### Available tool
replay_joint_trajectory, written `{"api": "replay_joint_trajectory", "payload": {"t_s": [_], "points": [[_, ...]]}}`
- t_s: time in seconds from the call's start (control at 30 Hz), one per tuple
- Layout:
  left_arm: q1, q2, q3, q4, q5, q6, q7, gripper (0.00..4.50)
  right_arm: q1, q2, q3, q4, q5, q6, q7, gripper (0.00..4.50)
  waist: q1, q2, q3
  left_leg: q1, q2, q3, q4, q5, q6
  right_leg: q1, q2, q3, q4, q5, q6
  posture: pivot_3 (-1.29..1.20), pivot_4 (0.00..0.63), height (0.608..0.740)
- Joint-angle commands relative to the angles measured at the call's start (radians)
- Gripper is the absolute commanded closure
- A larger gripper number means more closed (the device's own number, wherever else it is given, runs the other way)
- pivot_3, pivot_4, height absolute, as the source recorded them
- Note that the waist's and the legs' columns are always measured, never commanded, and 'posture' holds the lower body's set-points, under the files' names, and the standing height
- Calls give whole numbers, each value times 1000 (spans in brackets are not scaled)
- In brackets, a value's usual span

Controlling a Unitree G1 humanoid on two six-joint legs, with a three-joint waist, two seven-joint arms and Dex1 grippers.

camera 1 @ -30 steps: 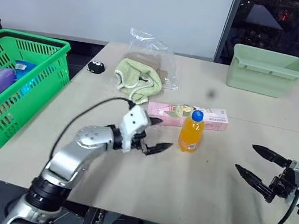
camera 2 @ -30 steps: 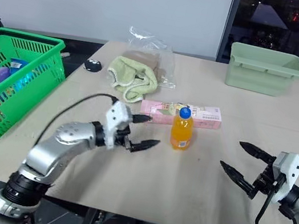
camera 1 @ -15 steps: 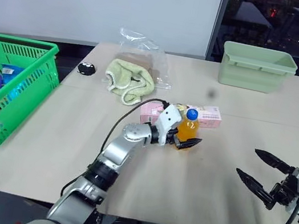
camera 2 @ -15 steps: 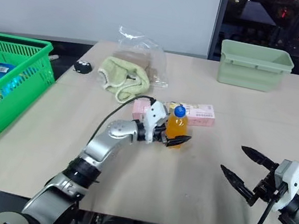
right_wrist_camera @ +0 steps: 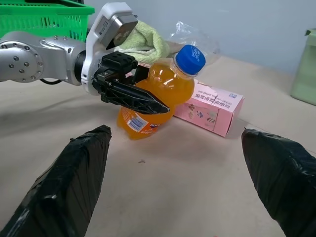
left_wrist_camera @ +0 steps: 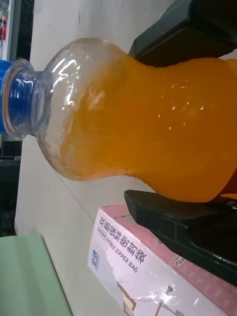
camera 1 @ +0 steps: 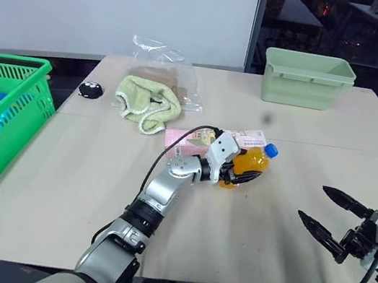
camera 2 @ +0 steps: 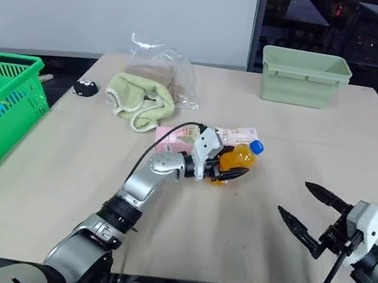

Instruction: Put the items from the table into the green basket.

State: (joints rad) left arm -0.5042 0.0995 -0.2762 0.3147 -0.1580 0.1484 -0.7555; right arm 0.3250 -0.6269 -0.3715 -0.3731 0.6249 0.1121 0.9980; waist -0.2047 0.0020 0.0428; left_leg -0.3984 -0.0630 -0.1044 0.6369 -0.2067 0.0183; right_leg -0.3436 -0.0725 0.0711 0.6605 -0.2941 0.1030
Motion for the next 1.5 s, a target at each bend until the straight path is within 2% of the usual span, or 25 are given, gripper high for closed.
{"api": "replay_joint_trajectory", "payload": {"t_s": [0.03, 0.23, 0.37, 0.47, 0.6, 0.73, 0.87, 1.03, 1.1, 1.37, 1.4, 1.47, 1.5], "points": [[-3, 2, 25, -40, 14, -32, 35, 1611, -26, -9, -19, -17, 10, -13, 2, 0, -1, 0, 0, 0, 0, 0, 0, 0, 0, 0, 0, 0, 0, 0, 0, -270, 0, 740], [-23, -10, 130, -162, 33, -121, 217, 1611, -125, -2, 17, -25, 50, 26, -14, 0, -2, -1, 1, 0, 0, -3, 0, 0, 0, 0, 0, -1, 0, 0, 0, -226, 0, 740], [-50, 53, 255, -254, 135, -114, 444, 1611, -249, 9, 85, -34, 68, 66, -29, 0, 1, -1, 1, -1, 0, -5, 0, 0, 0, -1, 1, -1, 0, 2, -3, -181, 0, 740], [-69, 186, 421, -280, 208, -73, 610, 1611, -367, 37, 176, -37, 66, 100, -42, 0, 0, -1, 1, -1, 0, -7, -1, 2, 4, -2, 2, -2, 1, 2, -3, -132, 0, 740], [-73, 369, 588, -229, 239, -1, 723, 1611, -475, 73, 259, -24, 59, 123, -39, 0, 11, -2, 1, 0, -1, -15, -4, 2, 4, -4, 5, -3, 2, 2, -4, -70, 0, 740], [-26, 545, 725, -108, 239, 6, 765, 1611, -549, 98, 318, 10, 42, 144, -37, 0, 67, -4, 2, -1, -4, -18, -5, 2, 4, -6, 2, -6, 1, 2, -4, -22, 0, 740], [13, 625, 814, 7, 207, -10, 791, 1611, -603, 120, 341, 49, 45, 159, -39, 0, 139, -8, 2, -1, -5, -18, -6, 2, 2, -6, 1, -7, 1, 2, -4, 29, 0, 740], [43, 698, 843, 147, 209, -40, 811, 1611, -651, 134, 352, 70, 50, 170, -30, 0, 218, -15, -1, -1, -5, -20, -5, 1, -4, -7, 2, -10, 2, 4, -7, 52, 0, 740], [50, 713, 852, 196, 202, -56, 819, 1611, -655, 137, 354, 71, 48, 170, -28, 0, 233, -18, -2, -1, -4, -20, -5, 1, -5, -7, 2, -11, 2, 4, -8, 53, 0, 740], [-1, 750, 783, 391, 193, -140, 783, 1611, -652, 144, 353, 60, 37, 176, -39, 0, 242, -22, -5, -1, -3, -17, -9, 2, -6, -11, 2, -9, 3, 6, -10, 38, 0, 740], [-7, 754, 778, 404, 193, -148, 784, 600, -653, 143, 352, 59, 37, 178, -40, 0, 242, -22, -5, -1, -3, -17, -10, 2, -7, -12, 2, -9, 3, 6, -10, 34, 0, 740], [-24, 764, 760, 430, 194, -161, 782, 34, -652, 141, 348, 54, 36, 182, -45, 0, 241, -22, -5, -1, -3, -17, -12, 3, -7, -14, 2, -9, 3, 6, -11, 28, 0, 740], [-32, 768, 752, 440, 196, -170, 785, 34, -652, 140, 346, 50, 37, 185, -49, 0, 241, -22, -5, -1, -3, -17, -13, 3, -7, -15, 2, -9, 3, 6, -11, 27, 0, 740]]}}
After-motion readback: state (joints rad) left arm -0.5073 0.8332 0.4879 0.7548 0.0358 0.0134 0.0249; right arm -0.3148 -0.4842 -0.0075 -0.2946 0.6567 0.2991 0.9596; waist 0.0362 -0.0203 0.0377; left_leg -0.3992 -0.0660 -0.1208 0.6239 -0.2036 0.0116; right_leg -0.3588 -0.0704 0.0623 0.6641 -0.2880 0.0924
